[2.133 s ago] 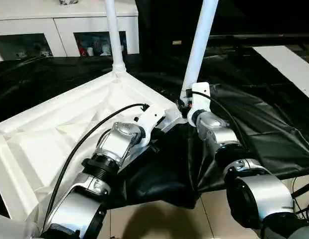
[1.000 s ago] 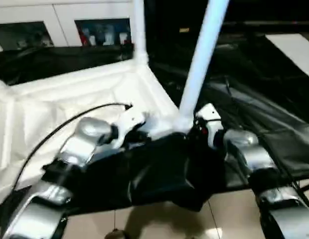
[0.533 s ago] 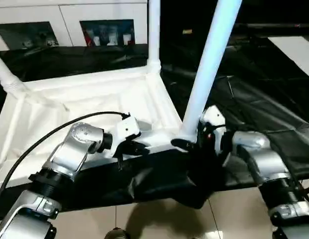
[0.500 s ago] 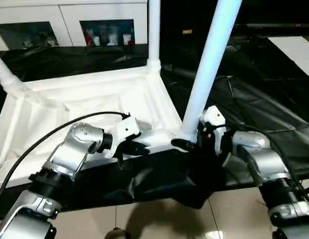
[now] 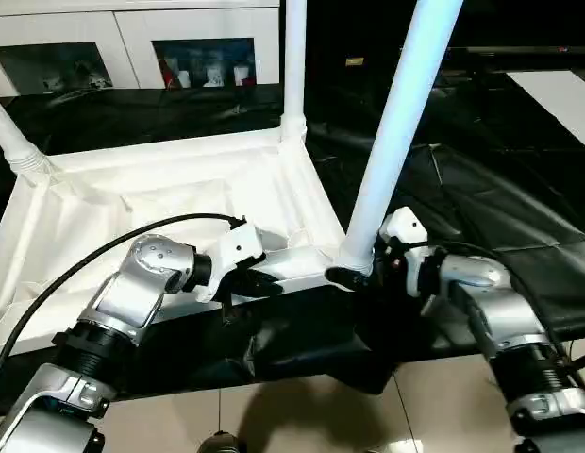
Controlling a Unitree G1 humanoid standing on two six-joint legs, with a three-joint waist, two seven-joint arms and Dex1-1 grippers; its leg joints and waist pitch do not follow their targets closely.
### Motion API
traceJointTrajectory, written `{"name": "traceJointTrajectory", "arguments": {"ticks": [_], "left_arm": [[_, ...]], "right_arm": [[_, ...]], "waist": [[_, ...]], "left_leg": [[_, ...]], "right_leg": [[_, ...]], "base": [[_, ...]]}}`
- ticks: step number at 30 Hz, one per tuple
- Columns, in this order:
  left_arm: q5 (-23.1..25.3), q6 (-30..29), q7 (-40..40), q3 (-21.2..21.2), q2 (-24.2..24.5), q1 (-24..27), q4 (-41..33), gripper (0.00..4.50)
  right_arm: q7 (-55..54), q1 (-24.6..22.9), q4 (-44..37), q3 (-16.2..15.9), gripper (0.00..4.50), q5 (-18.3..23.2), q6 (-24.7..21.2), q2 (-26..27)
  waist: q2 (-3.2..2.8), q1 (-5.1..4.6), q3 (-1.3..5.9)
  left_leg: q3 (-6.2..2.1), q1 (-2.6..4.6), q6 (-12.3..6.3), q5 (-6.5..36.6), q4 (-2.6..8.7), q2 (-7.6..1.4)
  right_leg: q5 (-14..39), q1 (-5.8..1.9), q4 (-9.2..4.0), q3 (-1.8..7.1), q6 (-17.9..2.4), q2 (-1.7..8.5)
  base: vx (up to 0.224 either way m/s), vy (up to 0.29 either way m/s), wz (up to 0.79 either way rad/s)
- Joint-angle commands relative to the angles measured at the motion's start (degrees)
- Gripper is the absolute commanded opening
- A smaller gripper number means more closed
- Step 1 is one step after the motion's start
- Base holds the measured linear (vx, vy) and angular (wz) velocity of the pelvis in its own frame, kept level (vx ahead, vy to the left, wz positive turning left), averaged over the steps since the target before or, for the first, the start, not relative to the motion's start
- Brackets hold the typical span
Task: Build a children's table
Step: Rotate leg to tighten
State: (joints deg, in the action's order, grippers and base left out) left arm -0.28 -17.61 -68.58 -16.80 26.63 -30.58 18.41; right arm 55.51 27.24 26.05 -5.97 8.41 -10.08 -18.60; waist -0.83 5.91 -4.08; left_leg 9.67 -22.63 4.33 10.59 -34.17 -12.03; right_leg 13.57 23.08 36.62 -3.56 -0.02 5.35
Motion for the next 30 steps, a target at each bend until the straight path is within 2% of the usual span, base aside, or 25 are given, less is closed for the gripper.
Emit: {"name": "traceJointTrajectory", "arguments": {"ticks": [1, 7, 11, 12, 17, 23, 24, 25, 28, 30], "left_arm": [[-1.85, 1.46, -1.7, -0.67, -0.45, -0.43, -2.46, 0.0], [-1.74, 1.53, -1.7, -0.71, -0.24, -0.3, -2.31, 0.0], [-1.66, 1.57, -1.63, -0.73, -0.2, -0.15, -2.17, 0.0], [-1.64, 1.63, -1.62, -0.73, -0.2, -0.16, -2.04, 0.0], [-1.48, 1.72, -1.02, -0.63, -0.49, -0.38, -1.27, 0.0], [-1.83, 0.52, 4.17, 1.07, -4.38, -1.3, 1.82, 0.0], [-1.61, 0.17, 5.46, 1.25, -5.23, -1.68, 2.69, 0.0], [-1.45, -0.05, 6.29, 1.34, -5.77, -1.92, 3.25, 0.0], [1.3, -0.98, 16.17, 2.1, -10.72, -5.32, 9.32, 0.0], [2.2, -1.65, 20.43, 2.71, -12.46, -6.76, 11.63, 0.0]], "right_arm": [[0.45, 0.76, 0.08, 0.32, 3.72, 0.47, -0.5, 0.33], [0.68, 1.11, 1.08, 0.21, 3.24, 0.24, -0.07, 0.39], [0.64, 1.07, 1.64, -0.26, 3.05, 0.12, 0.32, 0.21], [0.55, 1.07, 1.74, -0.4, 2.87, 0.11, 0.38, 0.19], [-1.63, 1.05, 2.86, -0.21, 2.8, -0.53, 0.74, 0.96], [-10.36, -0.34, 4.26, 1.11, 2.79, -0.85, -1.38, 6.01], [-12.0, -0.49, 4.3, 1.35, 2.79, -0.76, -1.81, 7.18], [-13.04, -0.57, 4.35, 1.5, 2.79, -0.69, -2.06, 7.93], [-25.65, 1.74, 9.02, 3.81, 2.78, -1.41, -3.39, 14.24], [-29.66, 2.97, 11.39, 4.59, 2.78, -1.61, -3.39, 15.92]], "waist": [[-0.25, -0.06, 4.64], [-0.25, -0.18, 4.52], [-0.26, -0.23, 4.56], [-0.29, -0.21, 4.58], [-0.32, -0.25, 4.72], [-0.27, -0.69, 4.66], [-0.28, -0.83, 4.33], [-0.3, -0.82, 4.33], [-0.6, -0.99, 4.17], [-0.69, -0.87, 4.24]], "left_leg": [[0.24, 1.18, -7.1, -2.19, 2.73, -0.67], [0.22, 1.16, -5.75, 0.07, 2.84, -0.68], [0.19, 1.18, -5.56, 0.11, 2.81, -0.65], [0.2, 1.2, -5.63, -0.07, 2.76, -0.61], [0.19, 1.13, -6.14, -1.18, 2.61, -0.52], [0.11, 1.19, -5.22, 0.14, 2.85, -0.56], [0.2, 1.26, -4.42, 2.15, 3.14, -0.51], [0.17, 1.32, -4.02, 2.81, 3.21, -0.56], [0.21, 1.67, -1.78, 5.14, 3.59, -0.51], [0.2, 1.88, -0.05, 7.34, 3.82, -0.53]], "right_leg": [[-16.04, -3.67, -2.32, 1.94, -18.27, 2.03], [-13.24, -3.63, -2.45, 2.02, -17.97, 2.07], [-13.33, -3.64, -2.42, 2.05, -17.8, 2.05], [-13.7, -3.63, -2.4, 2.06, -17.82, 2.05], [-15.18, -3.65, -2.23, 2.04, -18.07, 2.0], [-13.07, -3.7, -2.44, 2.04, -17.98, 2.14], [-9.91, -3.62, -2.87, 2.14, -17.48, 2.16], [-8.82, -3.64, -2.93, 2.16, -17.31, 2.22], [-4.61, -3.5, -3.45, 2.37, -16.22, 2.26], [-0.66, -3.51, -3.87, 2.43, -15.29, 2.38]], "base": [[0.0, 0.0, 0.0], [0.0, 0.0, 0.0], [0.0, 0.0, 0.0], [0.0, 0.0, 0.0], [0.0, 0.0, 0.0], [0.0, 0.0, 0.0], [0.0, 0.0, 0.0], [0.0, 0.0, 0.0], [0.0, 0.0, 0.0], [0.0, 0.0, 0.0]]}}
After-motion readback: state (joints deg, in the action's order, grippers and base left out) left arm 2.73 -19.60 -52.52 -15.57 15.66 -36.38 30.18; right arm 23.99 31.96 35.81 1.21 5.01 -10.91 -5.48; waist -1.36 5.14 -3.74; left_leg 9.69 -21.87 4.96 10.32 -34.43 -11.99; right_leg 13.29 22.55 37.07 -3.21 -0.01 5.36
